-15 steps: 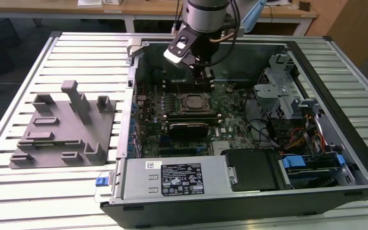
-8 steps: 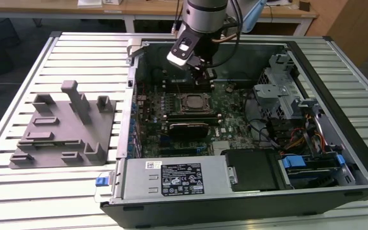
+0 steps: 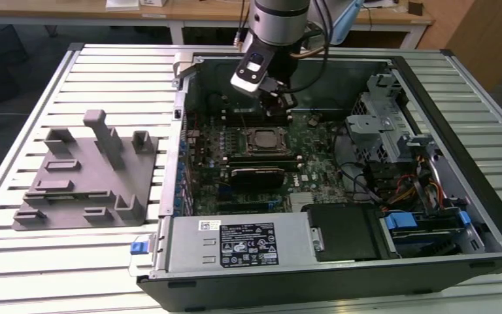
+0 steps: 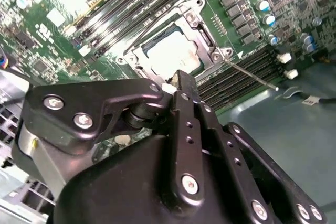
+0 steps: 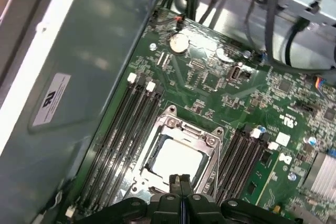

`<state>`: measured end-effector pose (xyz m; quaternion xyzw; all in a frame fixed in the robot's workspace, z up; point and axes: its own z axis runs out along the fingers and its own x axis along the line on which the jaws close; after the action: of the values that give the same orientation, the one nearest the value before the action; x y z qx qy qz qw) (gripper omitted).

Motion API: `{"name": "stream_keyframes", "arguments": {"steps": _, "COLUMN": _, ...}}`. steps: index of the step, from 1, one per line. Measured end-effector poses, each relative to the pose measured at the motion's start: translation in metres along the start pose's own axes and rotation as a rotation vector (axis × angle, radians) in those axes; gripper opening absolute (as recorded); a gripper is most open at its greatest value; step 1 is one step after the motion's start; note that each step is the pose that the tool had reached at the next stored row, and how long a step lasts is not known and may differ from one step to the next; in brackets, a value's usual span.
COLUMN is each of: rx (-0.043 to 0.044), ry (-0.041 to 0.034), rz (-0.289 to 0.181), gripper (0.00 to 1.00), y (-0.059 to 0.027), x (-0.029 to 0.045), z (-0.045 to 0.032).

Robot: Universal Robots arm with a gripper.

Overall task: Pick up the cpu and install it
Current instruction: 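Install the first cpu locking lever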

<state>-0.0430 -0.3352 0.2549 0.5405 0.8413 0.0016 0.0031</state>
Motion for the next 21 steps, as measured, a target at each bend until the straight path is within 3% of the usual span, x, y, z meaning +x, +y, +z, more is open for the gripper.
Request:
{"name": "stream_keyframes", "arguments": {"steps": 8, "rx": -0.0005, "ry": 0.0010, "rz": -0.105, "gripper": 0.11, "y": 0.0000, "x": 0.0001, "z": 0.0010}}
{"name": "stream_keyframes", "arguments": {"steps": 21, "rx": -0.0013, "ry": 0.0025, "rz": -0.341, "gripper": 0.11, "y": 0.0000, "x": 0.0001, "z": 0.0022}}
